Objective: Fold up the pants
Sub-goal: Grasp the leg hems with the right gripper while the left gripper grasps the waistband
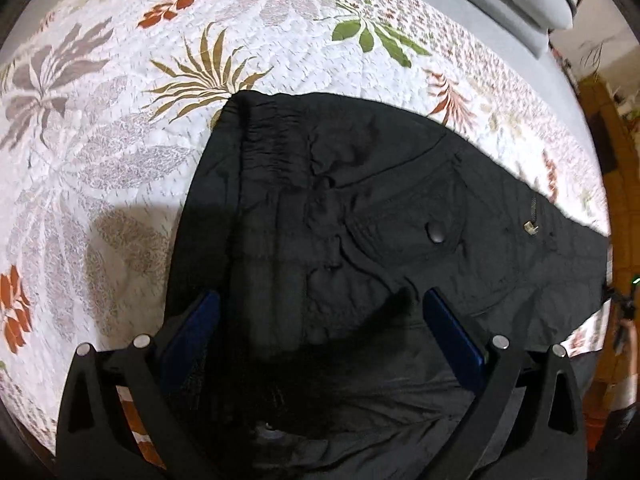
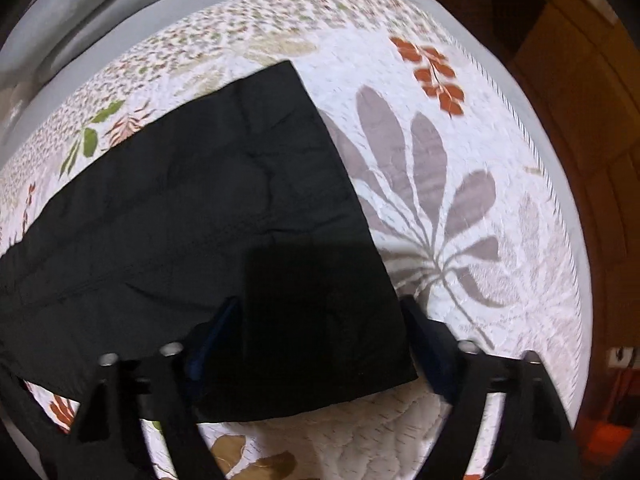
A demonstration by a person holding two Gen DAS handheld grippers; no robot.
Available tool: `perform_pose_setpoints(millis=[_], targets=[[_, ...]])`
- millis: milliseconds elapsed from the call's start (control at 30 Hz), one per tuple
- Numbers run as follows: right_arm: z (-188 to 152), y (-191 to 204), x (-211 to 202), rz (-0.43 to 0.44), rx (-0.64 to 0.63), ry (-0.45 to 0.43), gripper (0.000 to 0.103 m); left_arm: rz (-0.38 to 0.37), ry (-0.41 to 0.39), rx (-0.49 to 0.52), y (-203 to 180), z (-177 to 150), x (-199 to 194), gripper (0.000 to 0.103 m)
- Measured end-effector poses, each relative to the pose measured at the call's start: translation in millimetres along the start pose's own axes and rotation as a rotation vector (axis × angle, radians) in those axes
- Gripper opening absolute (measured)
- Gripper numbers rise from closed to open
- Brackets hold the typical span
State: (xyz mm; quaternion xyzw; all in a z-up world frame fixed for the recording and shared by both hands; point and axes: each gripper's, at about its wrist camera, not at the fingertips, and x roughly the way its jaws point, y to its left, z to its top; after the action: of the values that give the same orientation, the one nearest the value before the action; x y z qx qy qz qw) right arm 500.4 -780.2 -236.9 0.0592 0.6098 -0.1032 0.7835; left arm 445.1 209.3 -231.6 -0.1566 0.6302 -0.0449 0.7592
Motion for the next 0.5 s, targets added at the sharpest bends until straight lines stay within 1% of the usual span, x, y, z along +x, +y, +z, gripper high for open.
perform_pose_setpoints(millis=[33,100,133,167,267,300,333,367,400,467,500], targets=[[0.1,2.7,-1.9,-0.027,-0.028,0.000,0.069,-0.036,0.001,-0.013,3.7,0.8,-2.5,0.101],[0.3,4.5,-8.6,-0.049,-0.052,-0.012,0.045,-0.078,0.000,-0.039,12.3,3.3,-8.2,0.101],[0.6,4.5,-10.3,-0.022,-0.047,-0.012,0.038,-0.089,-0.002,-0.043,15.6,4.4,-11.0,0.101],[1.1,4.7,-12.3,0.004,-0.034,-0.011,0.026,-0.108,-0.002,-0.041,17.9,5.4,-13.8,0.101],[1.4,15.5,-13.2,-0.049,-0.079,-0.019,0.026,-0.146,0.001,-0.032,21.0,7.0,-19.5,0.101],[1.3,17.6,-13.2,-0.059,-0.081,-0.023,0.026,-0.158,0.013,-0.014,19.4,7.4,-18.7,0.101],[1.2,19.5,-13.1,-0.062,-0.077,-0.028,0.025,-0.153,0.036,-0.003,17.9,8.9,-14.6,0.101],[0.4,20.0,-13.6,-0.066,-0.075,-0.034,0.025,-0.120,0.061,-0.002,16.7,10.5,-9.5,0.101],[-1.0,21.9,-14.2,-0.073,-0.082,-0.039,0.025,-0.076,0.061,0.006,17.7,11.5,-8.5,0.101],[-3.9,23.1,-14.8,-0.079,-0.090,-0.045,0.025,-0.029,0.024,0.014,22.3,14.1,-15.5,0.101],[-3.9,22.9,-15.0,-0.077,-0.086,-0.044,0.025,-0.006,-0.011,-0.002,29.6,18.3,-21.4,0.101]])
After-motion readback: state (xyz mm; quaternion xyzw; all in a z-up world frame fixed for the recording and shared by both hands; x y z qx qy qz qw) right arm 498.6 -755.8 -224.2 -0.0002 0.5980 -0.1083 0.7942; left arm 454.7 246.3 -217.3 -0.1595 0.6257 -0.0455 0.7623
